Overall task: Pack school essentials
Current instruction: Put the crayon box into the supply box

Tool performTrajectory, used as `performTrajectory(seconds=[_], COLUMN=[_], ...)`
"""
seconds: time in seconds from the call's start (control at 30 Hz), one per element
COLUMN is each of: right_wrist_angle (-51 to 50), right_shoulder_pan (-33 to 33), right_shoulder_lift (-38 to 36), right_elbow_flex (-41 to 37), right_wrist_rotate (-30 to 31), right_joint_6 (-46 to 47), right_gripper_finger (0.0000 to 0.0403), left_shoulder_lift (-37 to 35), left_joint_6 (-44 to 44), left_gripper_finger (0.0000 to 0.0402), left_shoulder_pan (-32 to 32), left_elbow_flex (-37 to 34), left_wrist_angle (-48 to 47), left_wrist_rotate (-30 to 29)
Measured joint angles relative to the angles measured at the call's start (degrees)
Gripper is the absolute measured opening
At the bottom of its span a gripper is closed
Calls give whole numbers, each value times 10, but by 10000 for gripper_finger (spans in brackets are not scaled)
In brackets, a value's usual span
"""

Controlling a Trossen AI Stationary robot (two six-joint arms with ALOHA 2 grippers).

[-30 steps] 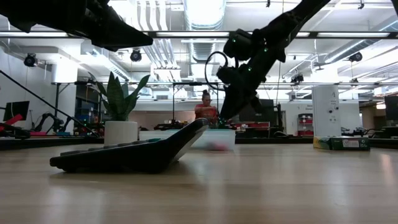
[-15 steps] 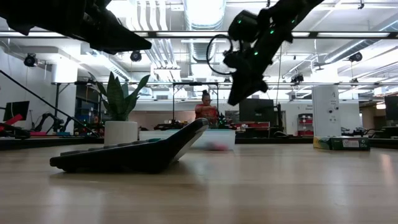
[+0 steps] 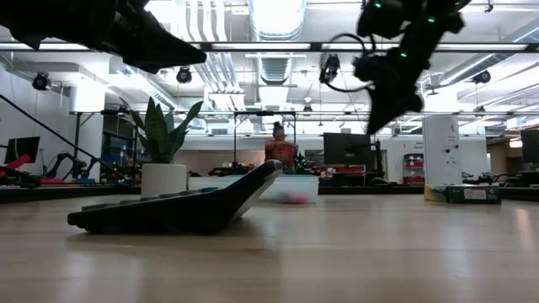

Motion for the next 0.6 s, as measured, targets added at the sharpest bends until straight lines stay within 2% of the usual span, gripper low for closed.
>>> performTrajectory(seconds=[0.17,0.3,0.43,0.6], right_wrist_angle=[-89,-133,-131,-132], right_shoulder_pan=[2,2,2,2], right_shoulder_lift=[-48,-68,-73,-63], right_elbow_flex=[-59,-113,-149,-154], right_wrist_rotate=[88,108,108,107], right_joint_6=[130,219,272,308], right_gripper_finger=[40,49,86,150], left_shoulder_lift=[0,0,0,0], left_joint_6=[0,0,0,-1], left_gripper_finger=[0,0,0,0], left_shoulder_pan=[0,0,0,0], left_elbow_flex=[0,0,0,0], left_wrist_angle=[4,5,5,5], left_wrist_rotate=[0,0,0,0])
